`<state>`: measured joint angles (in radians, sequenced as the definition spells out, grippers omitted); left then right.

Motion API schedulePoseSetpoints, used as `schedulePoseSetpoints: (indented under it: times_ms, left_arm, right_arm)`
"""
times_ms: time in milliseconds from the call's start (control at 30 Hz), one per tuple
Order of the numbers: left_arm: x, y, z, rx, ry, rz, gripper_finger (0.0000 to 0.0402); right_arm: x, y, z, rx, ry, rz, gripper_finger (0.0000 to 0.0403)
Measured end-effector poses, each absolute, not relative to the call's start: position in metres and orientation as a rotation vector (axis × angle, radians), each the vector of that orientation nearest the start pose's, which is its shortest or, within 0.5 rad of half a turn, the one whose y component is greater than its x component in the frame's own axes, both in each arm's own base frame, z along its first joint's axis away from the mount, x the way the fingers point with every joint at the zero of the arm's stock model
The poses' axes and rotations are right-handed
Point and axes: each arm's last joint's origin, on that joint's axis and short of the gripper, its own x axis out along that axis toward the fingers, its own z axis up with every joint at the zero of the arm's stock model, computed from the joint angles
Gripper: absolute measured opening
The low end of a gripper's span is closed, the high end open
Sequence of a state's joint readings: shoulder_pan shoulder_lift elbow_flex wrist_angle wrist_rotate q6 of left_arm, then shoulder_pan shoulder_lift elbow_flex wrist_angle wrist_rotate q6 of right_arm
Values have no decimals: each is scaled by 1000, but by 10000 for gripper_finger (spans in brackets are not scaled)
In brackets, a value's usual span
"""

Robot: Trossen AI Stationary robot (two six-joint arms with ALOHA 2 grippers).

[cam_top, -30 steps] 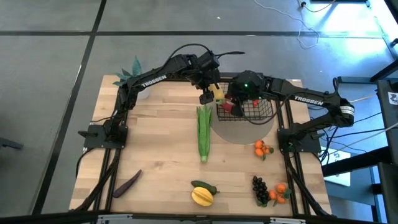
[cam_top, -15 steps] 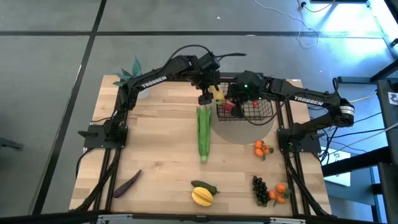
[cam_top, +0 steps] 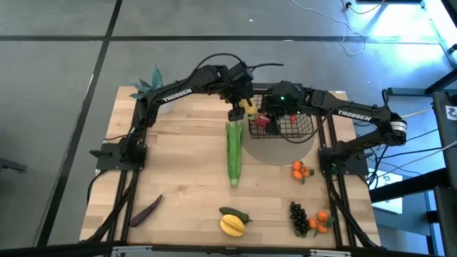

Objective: Build produce basket
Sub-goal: Put the pear into the black wire basket

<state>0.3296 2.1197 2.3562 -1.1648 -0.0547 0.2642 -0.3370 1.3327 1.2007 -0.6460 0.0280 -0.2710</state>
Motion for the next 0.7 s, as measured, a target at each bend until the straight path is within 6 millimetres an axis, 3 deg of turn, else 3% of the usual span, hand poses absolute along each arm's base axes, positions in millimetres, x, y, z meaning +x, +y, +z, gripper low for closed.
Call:
schedulePoseSetpoints:
  times_ms: [700]
  left_arm:
    - [419,142,369,131,934,240,334]
  right_arm:
    - [261,-92,319,-133,818,-237,0]
